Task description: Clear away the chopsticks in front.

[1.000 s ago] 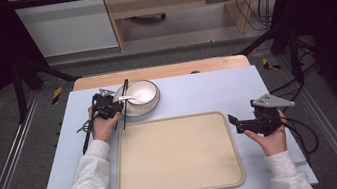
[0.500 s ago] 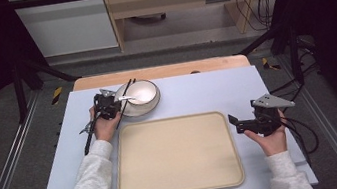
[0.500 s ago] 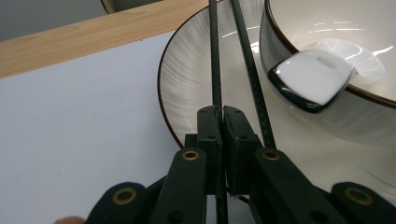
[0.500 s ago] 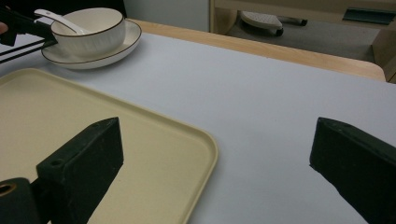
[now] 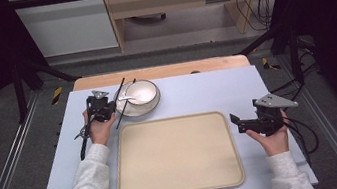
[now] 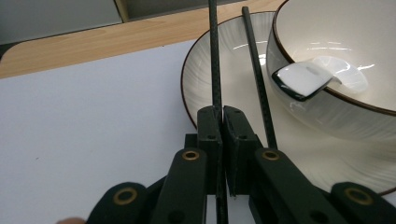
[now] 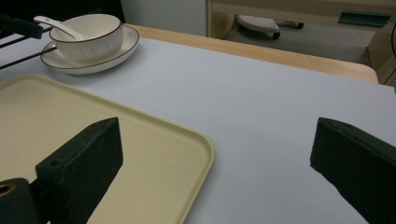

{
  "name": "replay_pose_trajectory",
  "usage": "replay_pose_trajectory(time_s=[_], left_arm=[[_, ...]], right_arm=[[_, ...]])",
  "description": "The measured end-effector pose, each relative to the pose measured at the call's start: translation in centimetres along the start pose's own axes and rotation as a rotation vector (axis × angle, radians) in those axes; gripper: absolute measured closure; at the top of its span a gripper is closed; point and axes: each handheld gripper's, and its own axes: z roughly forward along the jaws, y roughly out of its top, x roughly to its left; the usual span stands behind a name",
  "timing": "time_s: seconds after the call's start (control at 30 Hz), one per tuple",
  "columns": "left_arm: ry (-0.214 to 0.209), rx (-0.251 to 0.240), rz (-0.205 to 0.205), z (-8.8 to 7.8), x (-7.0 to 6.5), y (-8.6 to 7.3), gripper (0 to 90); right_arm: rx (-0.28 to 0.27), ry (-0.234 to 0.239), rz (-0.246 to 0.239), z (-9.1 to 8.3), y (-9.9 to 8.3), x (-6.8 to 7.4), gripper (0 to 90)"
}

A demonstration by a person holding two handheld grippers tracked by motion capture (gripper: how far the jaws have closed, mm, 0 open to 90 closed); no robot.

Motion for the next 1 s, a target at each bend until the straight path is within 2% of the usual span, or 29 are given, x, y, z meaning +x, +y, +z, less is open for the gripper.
replay_pose_trajectory(time_s=[0.23, 0.27, 0.47, 0.53, 0.67, 0.7, 0.73, 0.77, 0.9, 1.0], left_arm=[[0.027, 0.000, -0.026, -1.8, 0.2, -1.1, 85.6], [0.028, -0.011, -0.037, -2.4, 0.2, -1.4, 85.6], [0.037, -0.026, -0.043, -4.3, 0.1, -2.1, 85.7], [0.051, -0.033, -0.053, -5.3, 0.1, -2.5, 85.7], [0.059, -0.033, -0.060, -6.3, 0.2, -3.1, 85.7], [0.076, -0.040, -0.071, -7.0, 0.1, -3.5, 85.7], [0.076, -0.040, -0.071, -7.0, 0.1, -3.5, 85.6], [0.087, -0.042, -0.067, -7.4, 0.1, -3.7, 85.6], [0.089, -0.063, -0.105, -8.9, -0.4, -4.7, 85.6], [0.100, -0.071, -0.097, -9.7, -0.8, -5.4, 85.6]], right_arm=[[-0.010, -0.010, 0.016, -0.3, -0.1, -0.2, 2.2], [-0.008, -0.011, 0.015, -0.3, -0.1, -0.3, 2.1], [-0.016, -0.016, 0.028, -0.5, -0.2, -0.5, 1.7], [-0.012, -0.021, 0.026, -0.5, -0.2, -0.5, 1.6], [-0.005, -0.022, 0.031, -0.6, -0.4, -0.6, 1.6], [-0.007, -0.022, 0.031, -0.6, -0.4, -0.6, 1.6], [-0.007, -0.022, 0.031, -0.6, -0.4, -0.6, 1.6], [-0.006, -0.022, 0.030, -0.6, -0.5, -0.6, 1.6], [-0.007, -0.025, 0.039, -0.7, -0.5, -0.6, 1.6], [-0.008, -0.026, 0.034, -0.7, -0.5, -0.6, 1.6]])
